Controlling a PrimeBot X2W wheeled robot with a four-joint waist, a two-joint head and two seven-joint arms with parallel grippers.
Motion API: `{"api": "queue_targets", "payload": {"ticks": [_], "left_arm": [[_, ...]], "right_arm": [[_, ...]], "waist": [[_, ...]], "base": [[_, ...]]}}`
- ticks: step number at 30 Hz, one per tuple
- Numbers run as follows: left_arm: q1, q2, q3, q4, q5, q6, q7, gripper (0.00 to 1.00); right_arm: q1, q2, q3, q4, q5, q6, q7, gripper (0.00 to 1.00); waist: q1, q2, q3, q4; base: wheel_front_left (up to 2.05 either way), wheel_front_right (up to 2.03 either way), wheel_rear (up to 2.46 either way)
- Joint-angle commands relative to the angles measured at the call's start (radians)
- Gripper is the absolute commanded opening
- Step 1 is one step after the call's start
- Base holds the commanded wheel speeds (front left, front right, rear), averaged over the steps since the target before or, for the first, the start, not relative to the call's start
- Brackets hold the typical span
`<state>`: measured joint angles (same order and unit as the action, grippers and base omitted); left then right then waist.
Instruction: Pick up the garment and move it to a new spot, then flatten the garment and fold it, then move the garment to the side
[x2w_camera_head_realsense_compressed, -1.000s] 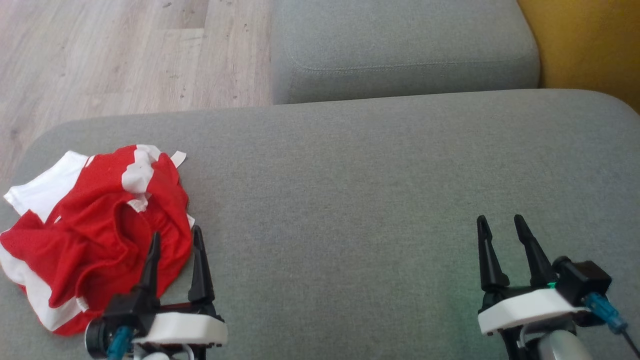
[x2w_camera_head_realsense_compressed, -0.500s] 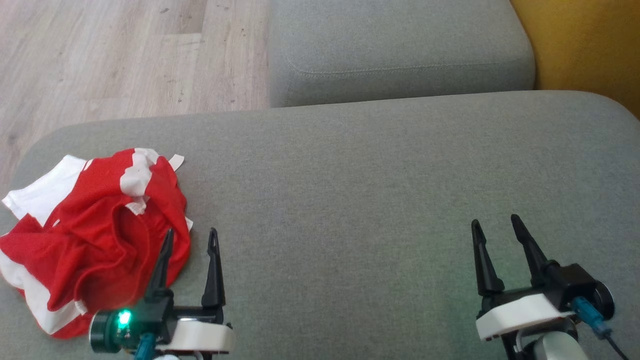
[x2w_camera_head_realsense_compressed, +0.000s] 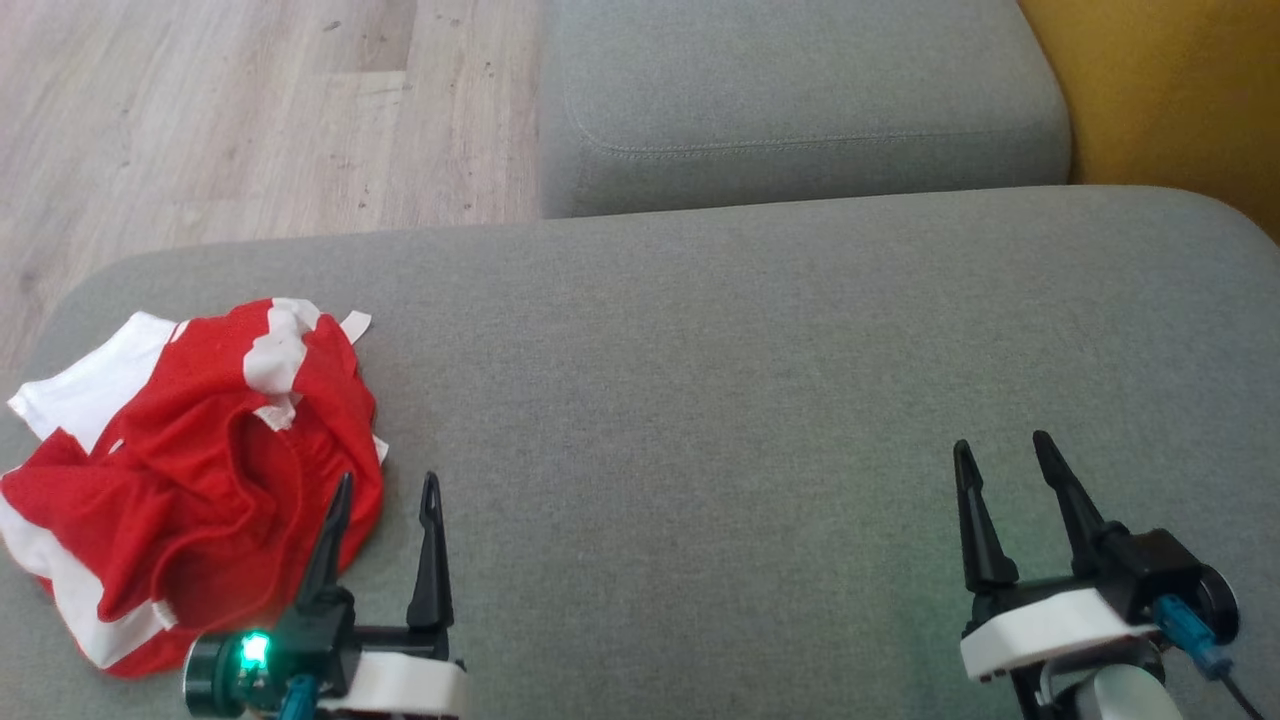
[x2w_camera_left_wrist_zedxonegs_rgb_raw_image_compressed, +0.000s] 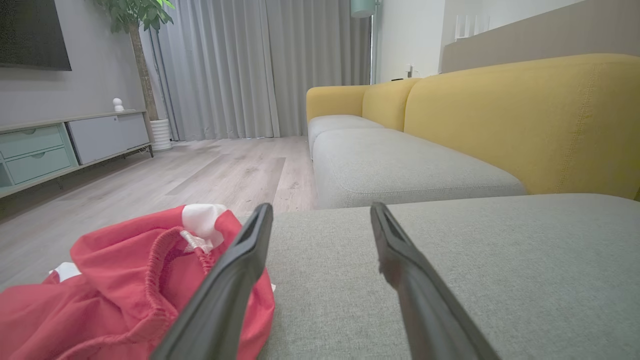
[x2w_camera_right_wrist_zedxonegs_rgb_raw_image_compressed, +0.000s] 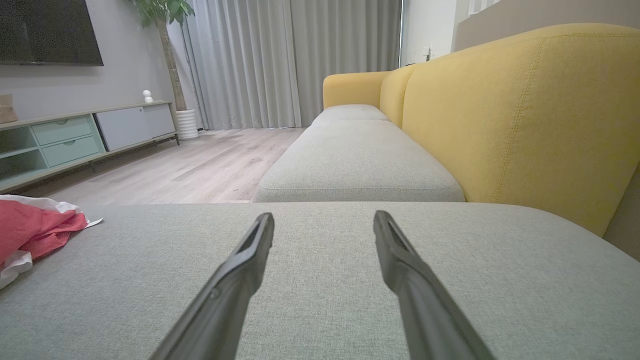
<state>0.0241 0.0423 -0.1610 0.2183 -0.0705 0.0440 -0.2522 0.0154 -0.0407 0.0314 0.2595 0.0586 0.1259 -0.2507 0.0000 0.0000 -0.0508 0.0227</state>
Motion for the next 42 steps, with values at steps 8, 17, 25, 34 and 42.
{"api": "queue_targets", "payload": {"ticks": [8, 17, 25, 34, 42], "left_arm": [[-0.038, 0.008, 0.034, -0.014, 0.010, 0.009, -0.010, 1.00], [-0.062, 0.008, 0.059, 0.019, 0.008, 0.007, -0.010, 1.00], [-0.074, 0.008, 0.069, 0.025, 0.005, 0.016, -0.010, 1.00], [-0.066, 0.008, 0.082, 0.005, -0.001, 0.032, -0.010, 1.00], [-0.060, 0.008, 0.132, -0.024, 0.002, 0.032, -0.010, 1.00]], "right_arm": [[-0.013, -0.009, 0.021, -0.022, -0.005, 0.005, -0.011, 1.00], [-0.011, -0.009, 0.009, -0.022, -0.005, 0.005, -0.011, 1.00], [-0.011, -0.009, 0.010, -0.022, -0.007, 0.005, -0.011, 1.00], [-0.022, -0.009, 0.009, -0.021, -0.015, 0.005, -0.011, 1.00], [-0.031, -0.009, 0.011, -0.016, -0.012, 0.005, -0.011, 1.00]], "waist": [[0.0000, 0.0000, -0.001, 0.005], [0.0000, 0.0000, 0.016, 0.076], [0.0000, 0.0000, 0.030, 0.211], [0.0000, 0.0000, 0.045, 0.387], [0.0000, 0.0000, 0.061, 0.461]], "base": [[0.00, 0.00, 0.00], [0.00, 0.00, 0.00], [0.00, 0.00, 0.00], [0.00, 0.00, 0.00], [0.00, 0.00, 0.00]]}}
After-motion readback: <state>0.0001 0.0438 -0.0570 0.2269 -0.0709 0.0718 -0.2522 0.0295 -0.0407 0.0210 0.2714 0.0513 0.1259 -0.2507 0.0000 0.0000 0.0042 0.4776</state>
